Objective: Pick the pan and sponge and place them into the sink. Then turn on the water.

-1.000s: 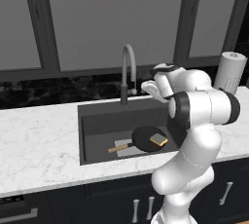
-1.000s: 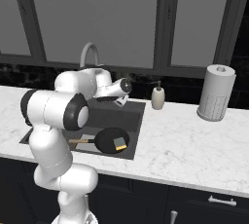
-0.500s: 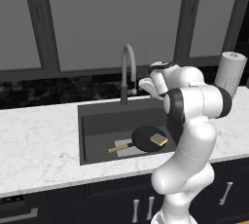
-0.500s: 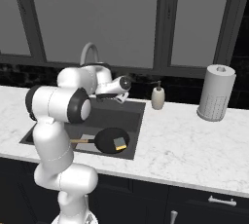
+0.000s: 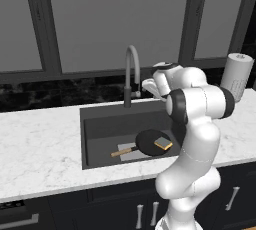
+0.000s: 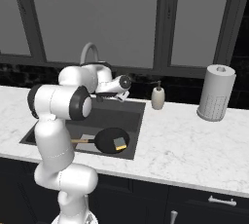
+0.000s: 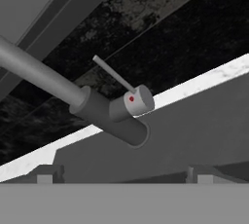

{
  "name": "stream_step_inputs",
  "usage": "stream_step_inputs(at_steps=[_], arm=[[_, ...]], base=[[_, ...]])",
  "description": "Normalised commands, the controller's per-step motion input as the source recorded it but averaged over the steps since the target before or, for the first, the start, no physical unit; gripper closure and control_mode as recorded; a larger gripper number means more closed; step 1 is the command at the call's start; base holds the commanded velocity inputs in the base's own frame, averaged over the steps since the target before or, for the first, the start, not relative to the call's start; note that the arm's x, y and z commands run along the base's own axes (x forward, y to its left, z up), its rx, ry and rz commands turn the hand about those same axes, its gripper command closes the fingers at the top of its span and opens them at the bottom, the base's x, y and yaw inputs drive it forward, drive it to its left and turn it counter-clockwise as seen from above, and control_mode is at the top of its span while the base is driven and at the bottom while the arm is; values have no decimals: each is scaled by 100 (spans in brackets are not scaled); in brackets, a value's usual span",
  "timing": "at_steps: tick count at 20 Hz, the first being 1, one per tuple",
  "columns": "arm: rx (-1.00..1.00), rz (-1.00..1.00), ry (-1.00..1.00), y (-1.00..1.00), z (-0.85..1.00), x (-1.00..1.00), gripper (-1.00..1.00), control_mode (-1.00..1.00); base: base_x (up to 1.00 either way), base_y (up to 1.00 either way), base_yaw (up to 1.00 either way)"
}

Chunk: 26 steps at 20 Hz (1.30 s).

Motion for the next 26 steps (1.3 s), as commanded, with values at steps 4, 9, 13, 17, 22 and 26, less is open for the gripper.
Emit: stream_step_inputs(at_steps=[4,9,13,17,22,26], arm=[[0,-2,0,6,-4,10,-100,-100],[0,-1,0,16,-12,13,-100,-100],[0,-1,0,6,-7,20,-100,-100],[0,-2,0,0,-11,21,-100,-100],[0,-1,0,0,-14,23,-100,-100],[0,-1,0,0,-12,20,-100,-100]], base=[[0,0,0],[0,0,0],[0,0,0],[0,0,0],[0,0,0],[0,0,0]])
